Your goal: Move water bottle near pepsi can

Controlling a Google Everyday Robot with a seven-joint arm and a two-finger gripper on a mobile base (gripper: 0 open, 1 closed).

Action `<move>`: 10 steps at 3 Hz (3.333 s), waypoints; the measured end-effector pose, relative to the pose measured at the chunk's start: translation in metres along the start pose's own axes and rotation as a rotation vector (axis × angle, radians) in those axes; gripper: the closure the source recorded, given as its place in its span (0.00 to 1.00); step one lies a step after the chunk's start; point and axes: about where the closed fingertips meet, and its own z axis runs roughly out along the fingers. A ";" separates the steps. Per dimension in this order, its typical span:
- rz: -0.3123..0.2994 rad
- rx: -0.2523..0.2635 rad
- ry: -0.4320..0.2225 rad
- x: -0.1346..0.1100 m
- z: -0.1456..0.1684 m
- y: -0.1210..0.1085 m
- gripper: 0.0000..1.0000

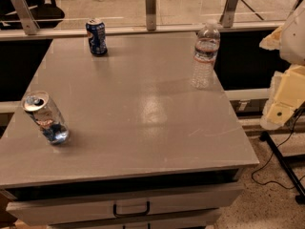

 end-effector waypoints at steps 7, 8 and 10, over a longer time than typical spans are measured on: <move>0.173 0.006 -0.645 -0.056 0.107 -0.152 0.00; 0.261 -0.076 -0.763 -0.071 0.123 -0.161 0.00; 0.329 -0.183 -0.932 -0.088 0.122 -0.156 0.41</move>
Offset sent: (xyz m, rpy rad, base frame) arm 0.0067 -0.0022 -0.0048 0.0385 0.0043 -0.0017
